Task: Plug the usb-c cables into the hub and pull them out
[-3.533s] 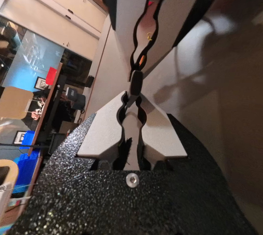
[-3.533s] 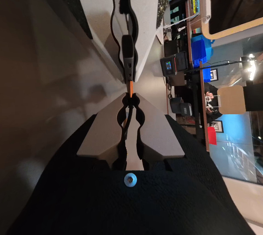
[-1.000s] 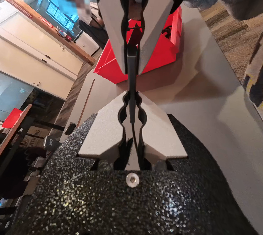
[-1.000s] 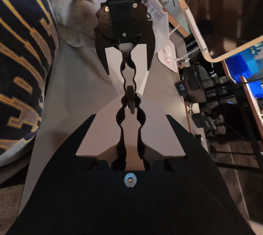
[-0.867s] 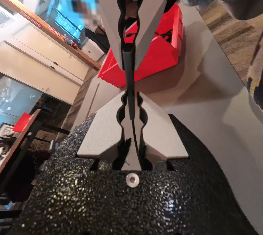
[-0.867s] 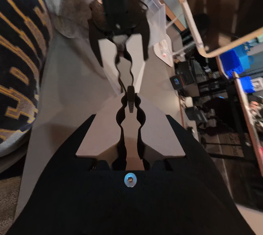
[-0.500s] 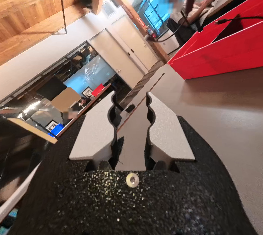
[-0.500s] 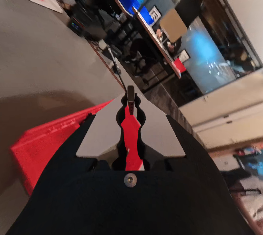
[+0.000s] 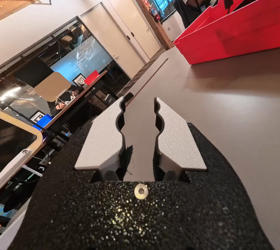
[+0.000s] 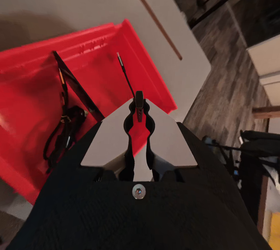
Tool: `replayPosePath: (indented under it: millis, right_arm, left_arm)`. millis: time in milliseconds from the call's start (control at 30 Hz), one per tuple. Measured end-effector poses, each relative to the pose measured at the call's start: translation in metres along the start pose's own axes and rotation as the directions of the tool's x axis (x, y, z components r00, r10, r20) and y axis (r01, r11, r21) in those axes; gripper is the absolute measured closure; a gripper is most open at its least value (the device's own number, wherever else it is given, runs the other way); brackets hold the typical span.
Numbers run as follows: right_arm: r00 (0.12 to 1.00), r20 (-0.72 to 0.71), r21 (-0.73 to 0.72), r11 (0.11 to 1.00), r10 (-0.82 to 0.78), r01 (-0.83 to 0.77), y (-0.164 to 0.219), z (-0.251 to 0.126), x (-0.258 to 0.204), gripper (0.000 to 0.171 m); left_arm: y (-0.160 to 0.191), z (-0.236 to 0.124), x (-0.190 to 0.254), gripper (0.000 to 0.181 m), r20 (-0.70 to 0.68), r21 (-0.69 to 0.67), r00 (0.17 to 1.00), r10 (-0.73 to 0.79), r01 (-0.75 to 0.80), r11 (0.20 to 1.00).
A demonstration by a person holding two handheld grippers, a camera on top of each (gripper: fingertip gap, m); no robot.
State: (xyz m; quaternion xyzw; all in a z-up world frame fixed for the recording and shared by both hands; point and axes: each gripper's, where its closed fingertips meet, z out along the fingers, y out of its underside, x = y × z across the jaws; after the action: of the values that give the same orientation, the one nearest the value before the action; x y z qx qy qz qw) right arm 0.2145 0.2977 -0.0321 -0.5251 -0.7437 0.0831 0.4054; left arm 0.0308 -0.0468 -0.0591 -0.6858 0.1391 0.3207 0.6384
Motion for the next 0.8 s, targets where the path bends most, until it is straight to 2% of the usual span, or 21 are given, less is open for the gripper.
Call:
replayPosePath:
  millis: [133, 267, 367, 433, 500, 567, 633, 733, 800]
  right_arm:
    - [0.997, 0.06, -0.13, 0.99, 0.055, -0.047, 0.016, 0.019, 0.004, 0.162]
    - [0.997, 0.006, -0.13, 0.989, 0.078, -0.077, 0.009, 0.018, 0.014, 0.141]
    - [0.987, -0.15, -0.07, 0.995, 0.061, -0.072, -0.008, 0.003, 0.027, 0.136]
    - [0.952, -0.305, -0.01, 1.0, 0.021, -0.025, -0.03, -0.017, 0.034, 0.138]
    - [0.917, -0.398, 0.07, 0.997, 0.019, 0.01, -0.059, -0.037, 0.024, 0.141]
    - [0.904, -0.424, 0.196, 0.98, 0.044, 0.044, -0.098, -0.051, -0.005, 0.141]
    - [0.928, -0.365, 0.357, 0.931, 0.067, 0.074, -0.144, -0.056, -0.052, 0.141]
    - [0.987, -0.138, 0.63, 0.776, 0.087, 0.02, -0.21, -0.051, -0.139, 0.141]
    - [0.994, -0.007, 0.743, 0.666, 0.11, -0.068, -0.237, -0.039, -0.179, 0.14]
  left_arm:
    - [0.001, 0.001, 0.003, 0.144, -0.012, -0.005, 1.0, -0.006, 0.006, 1.0]
    - [0.002, 0.003, 0.005, 0.144, -0.018, -0.014, 1.0, -0.001, 0.001, 1.0]
    - [0.004, 0.003, 0.005, 0.143, -0.019, -0.022, 1.0, -0.006, 0.006, 1.0]
    - [0.005, 0.004, 0.005, 0.143, -0.019, -0.026, 1.0, -0.016, 0.015, 1.0]
    - [0.007, 0.005, 0.004, 0.143, -0.02, -0.035, 0.999, -0.029, 0.028, 0.999]
    - [0.01, 0.006, 0.004, 0.143, -0.017, -0.047, 0.999, -0.041, 0.041, 0.998]
    - [0.012, 0.007, 0.002, 0.143, -0.005, -0.055, 0.998, -0.056, 0.055, 0.997]
    - [0.014, 0.007, -0.002, 0.143, 0.02, -0.053, 0.996, -0.084, 0.084, 0.995]
    - [0.016, 0.006, -0.004, 0.143, 0.027, -0.057, 0.994, -0.109, 0.111, 0.992]
